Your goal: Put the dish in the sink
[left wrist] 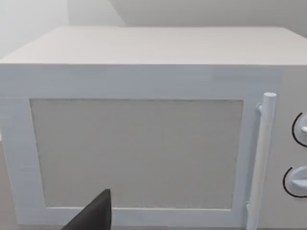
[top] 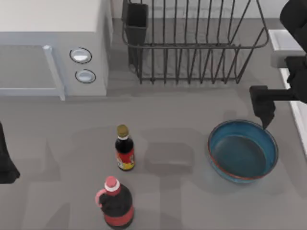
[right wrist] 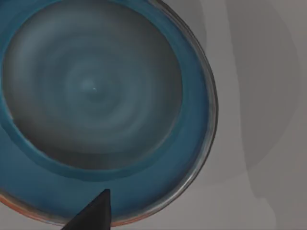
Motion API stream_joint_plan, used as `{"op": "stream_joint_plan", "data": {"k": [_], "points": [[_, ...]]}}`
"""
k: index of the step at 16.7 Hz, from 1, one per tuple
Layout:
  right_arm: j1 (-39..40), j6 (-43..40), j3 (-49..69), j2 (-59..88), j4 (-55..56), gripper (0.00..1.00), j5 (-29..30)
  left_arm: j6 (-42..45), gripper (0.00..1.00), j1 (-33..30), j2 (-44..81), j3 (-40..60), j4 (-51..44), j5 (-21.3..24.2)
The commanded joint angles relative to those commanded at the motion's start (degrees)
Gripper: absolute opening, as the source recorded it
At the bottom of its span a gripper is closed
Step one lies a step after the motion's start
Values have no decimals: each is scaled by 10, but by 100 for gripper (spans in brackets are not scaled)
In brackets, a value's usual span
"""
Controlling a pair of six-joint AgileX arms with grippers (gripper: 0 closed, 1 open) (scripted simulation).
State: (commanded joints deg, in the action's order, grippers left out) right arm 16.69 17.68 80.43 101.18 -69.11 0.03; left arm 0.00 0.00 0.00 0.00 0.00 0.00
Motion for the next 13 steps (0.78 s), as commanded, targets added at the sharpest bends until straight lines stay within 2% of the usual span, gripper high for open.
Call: {"op": "stream_joint_plan", "data": {"k": [4, 10, 13], "points": [[2, -1, -33, 13, 42, 100, 0, 0, 100, 0, 0, 0, 0, 0], [4, 3, -136, 61, 200, 100, 0, 0, 100, 0, 0, 0, 0, 0], [5, 3, -151, 69, 219, 100, 0, 0, 100, 0, 0, 0, 0, 0]]}}
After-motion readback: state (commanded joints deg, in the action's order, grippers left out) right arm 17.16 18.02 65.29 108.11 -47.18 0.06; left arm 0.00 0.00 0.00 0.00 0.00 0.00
